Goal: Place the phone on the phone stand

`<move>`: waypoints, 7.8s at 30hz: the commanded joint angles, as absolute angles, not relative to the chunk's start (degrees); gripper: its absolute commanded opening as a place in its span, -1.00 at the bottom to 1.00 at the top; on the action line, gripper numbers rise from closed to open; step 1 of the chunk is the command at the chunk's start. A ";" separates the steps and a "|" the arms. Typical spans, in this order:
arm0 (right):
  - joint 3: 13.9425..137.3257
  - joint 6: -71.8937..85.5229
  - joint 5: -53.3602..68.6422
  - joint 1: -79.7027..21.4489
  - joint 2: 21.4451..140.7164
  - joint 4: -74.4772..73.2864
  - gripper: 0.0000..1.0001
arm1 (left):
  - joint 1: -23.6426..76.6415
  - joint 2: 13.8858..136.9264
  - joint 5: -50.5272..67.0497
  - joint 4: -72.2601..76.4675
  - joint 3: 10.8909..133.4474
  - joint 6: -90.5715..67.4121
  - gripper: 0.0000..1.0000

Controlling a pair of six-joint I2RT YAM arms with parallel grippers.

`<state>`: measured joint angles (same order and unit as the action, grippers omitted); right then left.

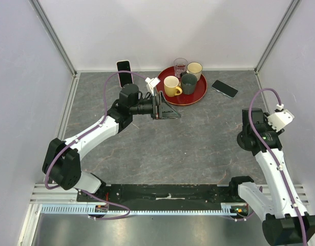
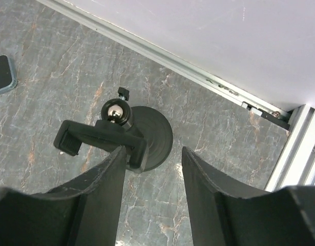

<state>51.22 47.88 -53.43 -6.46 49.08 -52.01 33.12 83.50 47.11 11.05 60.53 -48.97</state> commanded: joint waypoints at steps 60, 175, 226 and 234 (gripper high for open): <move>45.71 25.31 -4.24 0.00 44.83 -33.76 -1.00 | 30.76 85.52 50.01 15.73 59.50 -52.82 0.75; 106.37 37.61 5.80 9.40 136.43 -16.54 -0.02 | 23.47 83.41 52.56 30.50 53.44 -64.42 0.73; 108.81 -0.18 7.81 -3.87 137.46 -32.78 0.96 | 23.47 84.73 52.73 30.32 53.44 -64.42 0.72; 107.67 2.46 3.08 -3.87 136.40 -32.43 0.96 | 23.47 85.08 52.65 30.32 53.35 -64.42 0.72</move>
